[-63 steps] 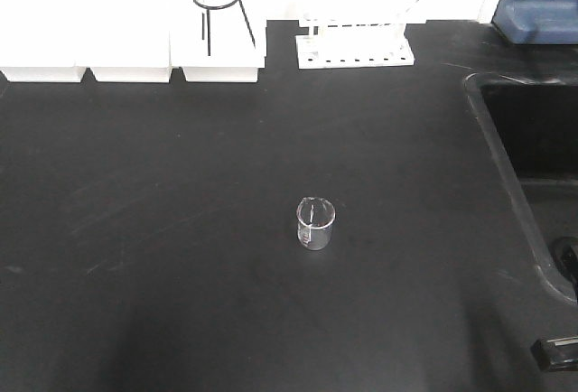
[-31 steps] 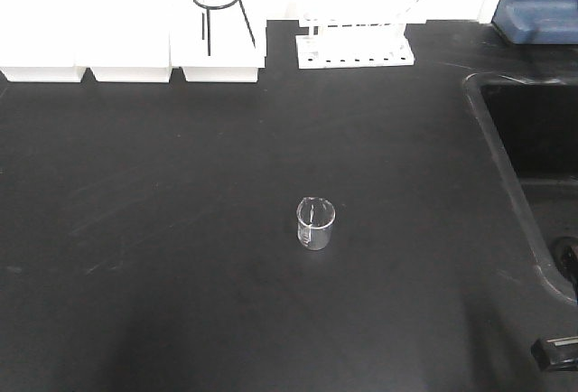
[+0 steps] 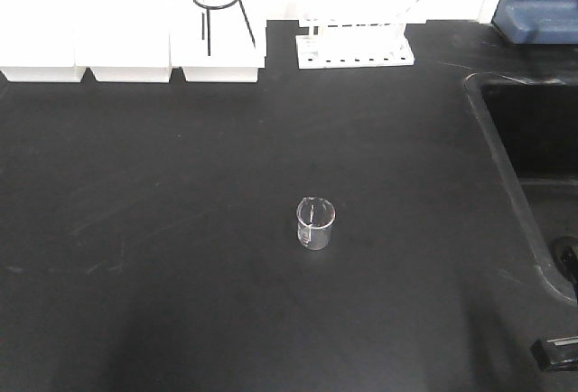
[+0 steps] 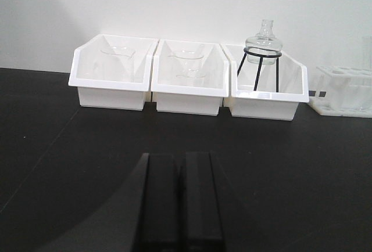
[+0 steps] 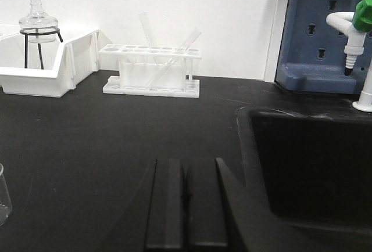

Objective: Grab beaker and place in storage area

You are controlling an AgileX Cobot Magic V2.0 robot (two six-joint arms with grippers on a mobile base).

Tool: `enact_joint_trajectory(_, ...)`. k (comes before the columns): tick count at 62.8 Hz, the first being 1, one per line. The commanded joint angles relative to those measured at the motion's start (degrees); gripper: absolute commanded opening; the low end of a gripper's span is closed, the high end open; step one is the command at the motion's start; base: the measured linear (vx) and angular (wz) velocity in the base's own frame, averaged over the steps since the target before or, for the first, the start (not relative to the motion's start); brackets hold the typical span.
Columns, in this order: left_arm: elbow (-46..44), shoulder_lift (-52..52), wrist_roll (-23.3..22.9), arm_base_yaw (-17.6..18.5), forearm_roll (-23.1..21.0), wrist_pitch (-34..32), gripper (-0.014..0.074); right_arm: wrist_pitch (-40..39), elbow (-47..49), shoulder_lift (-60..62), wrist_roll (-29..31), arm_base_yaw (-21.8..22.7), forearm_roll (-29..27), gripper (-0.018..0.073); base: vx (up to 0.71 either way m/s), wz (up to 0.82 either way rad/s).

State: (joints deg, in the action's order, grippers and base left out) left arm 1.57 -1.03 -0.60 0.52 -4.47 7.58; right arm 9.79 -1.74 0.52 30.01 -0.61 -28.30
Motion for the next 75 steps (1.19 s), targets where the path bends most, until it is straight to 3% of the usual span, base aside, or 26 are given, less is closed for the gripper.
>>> enact_joint_trajectory(1, -1.2, -0.3, -0.4, 0.0, -0.5, -5.3, -0.0006, -4.5, -0.4, 1.5, 0.4, 0.3, -0.2, -0.0006, 0.00, 0.00)
enact_joint_trajectory(14, -1.2, -0.3, -0.4, 0.0, -0.5, -10.8, -0.0006, -9.8, -0.4, 1.5, 0.3, 0.2, -1.4, -0.0006, 0.00, 0.00)
enact_joint_trajectory(24, -1.2, -0.3, -0.5, 0.0, -0.5, -20.7, -0.0006, -12.5, -0.1, 1.5, -2.0, 0.2, -8.5, -0.0006, 0.00, 0.00)
enact_joint_trajectory(33, -1.8, -0.3, -3.0, 0.0, -0.6, -31.4, -0.0006, -7.2, 4.5, 1.5, 1.3, 0.2, -8.0, -0.0003, 0.00, 0.00)
enact_joint_trajectory(36, -1.8, -0.3, -5.1, 0.0, -0.6, -33.9, -0.0006, -4.8, 6.6, 1.5, 3.3, 0.2, -7.5, -0.0002, 0.00, 0.00)
enact_joint_trajectory(37, -1.8, -0.2, -7.0, 0.0, -0.6, -34.5, -0.0006, -0.7, 10.5, 1.3, 5.4, 0.2, -7.6, -0.0001, 0.00, 0.00)
enact_joint_trajectory(44, -2.0, -0.2, -7.0, 0.0, -0.3, -31.6, -0.0006, 2.2, 14.7, -0.5, 6.0, 0.2, -7.9, -0.0001, 0.00, 0.00)
enact_joint_trajectory(51, -5.9, -0.2, -6.9, 0.0, 0.8, -23.9, -0.0006, 2.5, 18.7, -5.5, 6.3, 0.2, -7.9, -0.0001, 0.00, 0.00)
enact_joint_trajectory(59, -12.8, 2.7, -6.9, 0.0, 7.1, -14.6, -0.0006, 2.4, 23.0, -15.0, 8.7, 0.2, -8.2, -0.0001, 0.00, 0.00)
enact_joint_trajectory(67, -15.2, 8.4, -6.9, 0.0, 13.0, -14.8, -0.0006, 2.5, 24.2, -23.8, 15.8, 0.2, -13.0, 0.0000, 0.00, 0.00)
enact_joint_trajectory(75, -15.1, 14.2, -6.9, 0.0, 13.2, -15.8, -0.0006, 4.0, 24.2, -32.7, 29.4, 0.2, -23.3, 0.0011, 0.00, 0.00)
